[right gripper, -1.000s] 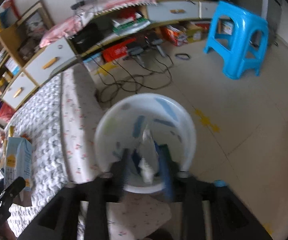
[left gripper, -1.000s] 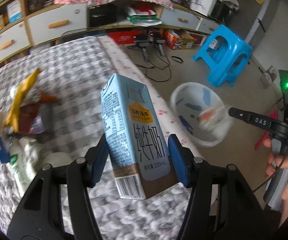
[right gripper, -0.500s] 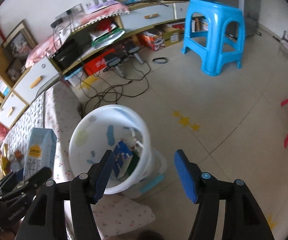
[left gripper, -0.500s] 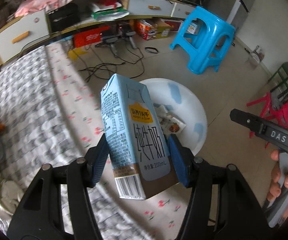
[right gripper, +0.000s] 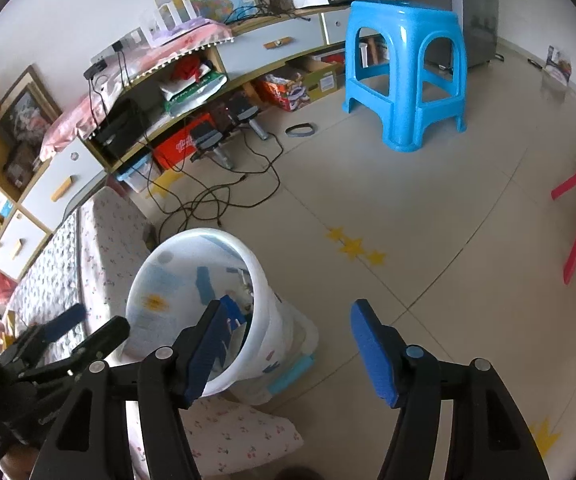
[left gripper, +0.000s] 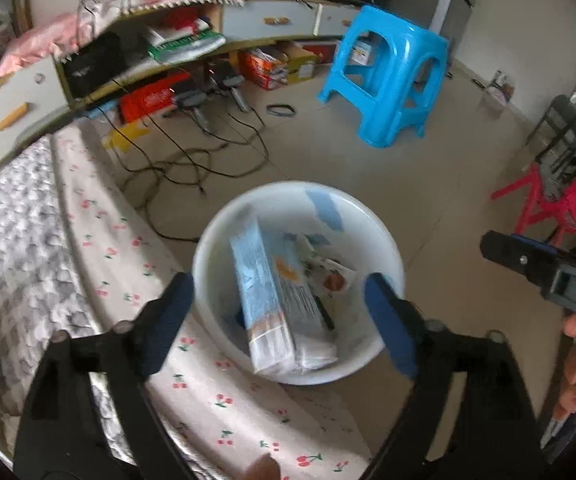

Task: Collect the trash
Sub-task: 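Drop the snack bag into the bin with the right gripper while the left drops the carton, then move both tools back over the trash on the bed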

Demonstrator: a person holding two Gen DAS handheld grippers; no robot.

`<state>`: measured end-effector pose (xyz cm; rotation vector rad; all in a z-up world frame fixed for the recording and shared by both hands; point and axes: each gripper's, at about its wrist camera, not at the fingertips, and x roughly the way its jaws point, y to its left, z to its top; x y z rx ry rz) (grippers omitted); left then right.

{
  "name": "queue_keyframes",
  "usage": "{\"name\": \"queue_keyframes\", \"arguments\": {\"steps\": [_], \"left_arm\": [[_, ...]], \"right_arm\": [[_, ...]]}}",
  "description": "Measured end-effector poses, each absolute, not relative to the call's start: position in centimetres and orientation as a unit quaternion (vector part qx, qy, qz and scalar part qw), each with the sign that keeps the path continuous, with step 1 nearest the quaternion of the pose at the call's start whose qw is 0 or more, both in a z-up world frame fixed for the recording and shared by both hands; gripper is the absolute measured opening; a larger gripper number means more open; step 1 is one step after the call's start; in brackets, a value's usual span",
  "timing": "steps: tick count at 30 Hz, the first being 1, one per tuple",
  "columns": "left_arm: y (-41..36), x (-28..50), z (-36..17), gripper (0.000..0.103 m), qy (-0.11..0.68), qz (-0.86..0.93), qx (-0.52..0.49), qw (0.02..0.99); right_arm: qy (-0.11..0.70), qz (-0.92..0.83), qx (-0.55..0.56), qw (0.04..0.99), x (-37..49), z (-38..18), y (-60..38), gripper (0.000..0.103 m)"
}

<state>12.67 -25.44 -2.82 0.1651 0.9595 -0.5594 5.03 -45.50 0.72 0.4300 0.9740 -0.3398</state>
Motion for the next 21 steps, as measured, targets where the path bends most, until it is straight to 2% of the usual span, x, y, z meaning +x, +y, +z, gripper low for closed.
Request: {"name": "queue_keyframes", "arguments": {"steps": [16,21], "left_arm": [[-20.2,10.4,-0.5,0.099,0.418,-0.198,0.117,0.879],[-17.9,9.1,0.3,0.1,0.406,-0.175,0.12,0.889]], "right_arm": [[0.452,-0.143,0.18,0.862,5.4,2.0,-42.8,0.07],[0.449,-0.131,0.163,0.869,5.7,2.6,-41.0,0.076]]}}
